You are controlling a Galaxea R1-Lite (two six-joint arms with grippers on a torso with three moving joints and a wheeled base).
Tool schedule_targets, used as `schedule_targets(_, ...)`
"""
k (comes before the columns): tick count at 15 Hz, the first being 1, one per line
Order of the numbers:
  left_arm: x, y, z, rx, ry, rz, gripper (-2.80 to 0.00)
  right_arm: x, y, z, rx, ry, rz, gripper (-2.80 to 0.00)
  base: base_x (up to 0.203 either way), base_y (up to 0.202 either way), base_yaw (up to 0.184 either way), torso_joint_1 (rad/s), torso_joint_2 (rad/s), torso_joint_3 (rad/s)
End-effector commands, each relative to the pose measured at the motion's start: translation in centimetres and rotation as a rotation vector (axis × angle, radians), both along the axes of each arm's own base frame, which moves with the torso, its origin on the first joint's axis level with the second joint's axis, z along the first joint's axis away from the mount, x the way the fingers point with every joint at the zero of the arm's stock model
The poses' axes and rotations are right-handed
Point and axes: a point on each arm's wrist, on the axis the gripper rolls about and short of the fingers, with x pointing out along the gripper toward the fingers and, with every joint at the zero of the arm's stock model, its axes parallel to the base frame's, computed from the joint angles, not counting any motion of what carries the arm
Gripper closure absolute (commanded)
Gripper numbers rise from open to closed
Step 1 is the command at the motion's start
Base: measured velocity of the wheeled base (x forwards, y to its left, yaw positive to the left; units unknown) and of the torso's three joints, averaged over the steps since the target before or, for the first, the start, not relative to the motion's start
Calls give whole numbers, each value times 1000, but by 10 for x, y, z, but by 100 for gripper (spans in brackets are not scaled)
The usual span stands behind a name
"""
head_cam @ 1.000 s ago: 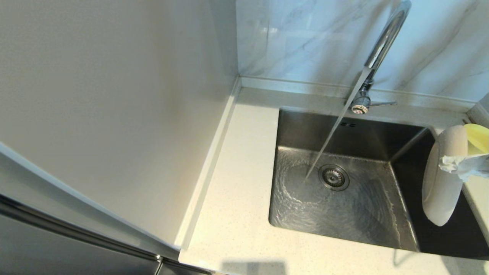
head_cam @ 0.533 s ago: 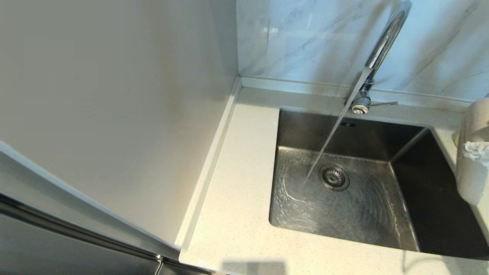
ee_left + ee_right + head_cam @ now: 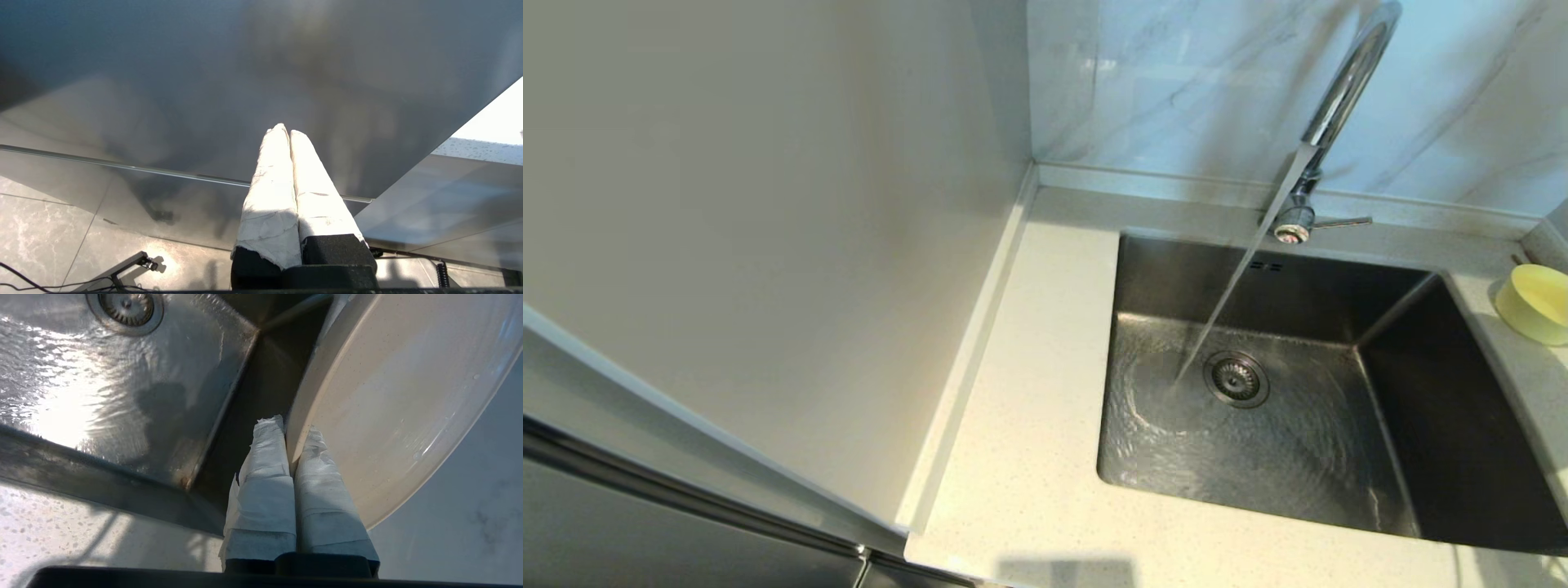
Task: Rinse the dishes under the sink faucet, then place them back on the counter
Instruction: Place the plate on the table
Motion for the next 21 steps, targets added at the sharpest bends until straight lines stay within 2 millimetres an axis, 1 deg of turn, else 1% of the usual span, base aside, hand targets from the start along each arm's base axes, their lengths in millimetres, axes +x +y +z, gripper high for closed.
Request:
schedule_targets(1, 0, 0, 0, -1, 0, 0, 0, 3, 0, -24, -18, -6, 4, 0, 0, 0, 0, 0, 0, 0)
schedule_targets(2, 0, 0, 0, -1, 0, 0, 0, 9, -3, -38, -46, -46, -2, 0, 0, 0, 0, 0, 0, 0)
schedule_targets(3, 0, 0, 0, -1, 0, 0, 0, 17, -9, -52, -75, -70, -36, 0, 0, 0, 0, 0, 0, 0)
schedule_targets(4, 0, 0, 0, 0, 0, 0, 0, 21, -19, -64, -101, -50, -92, 0, 0, 0, 0, 0, 0, 0)
schedule_targets(6, 0, 0, 0, -1, 0, 0, 0, 21, -36, -80, -153, 25, -165, 0, 0, 0, 0, 0, 0, 0)
schedule_targets(8, 0, 0, 0, 0, 0, 0, 0, 26, -48, -88, -156, 77, -218, 0, 0, 0, 0, 0, 0, 0)
schedule_targets(10, 0, 0, 0, -1, 0, 0, 0, 23, -59, -96, -147, 124, -280, 0, 0, 0, 0, 0, 0, 0)
schedule_targets(14, 0, 0, 0, 1, 1, 0, 0, 14, -55, -113, -84, 309, -239, 0, 0, 0, 0, 0, 0, 0)
schedule_targets(16, 0, 0, 0, -1, 0, 0, 0, 14, -55, -120, -66, 352, -235, 0, 0, 0, 0, 0, 0, 0)
schedule_targets(17, 0, 0, 0, -1, 0, 0, 0, 15, -56, -124, -59, 370, -237, 0, 0, 0, 0, 0, 0, 0)
schedule_targets(21, 0, 0, 0, -1, 0, 0, 0, 19, -72, -142, -6, 460, -300, 0, 0, 0, 0, 0, 0, 0)
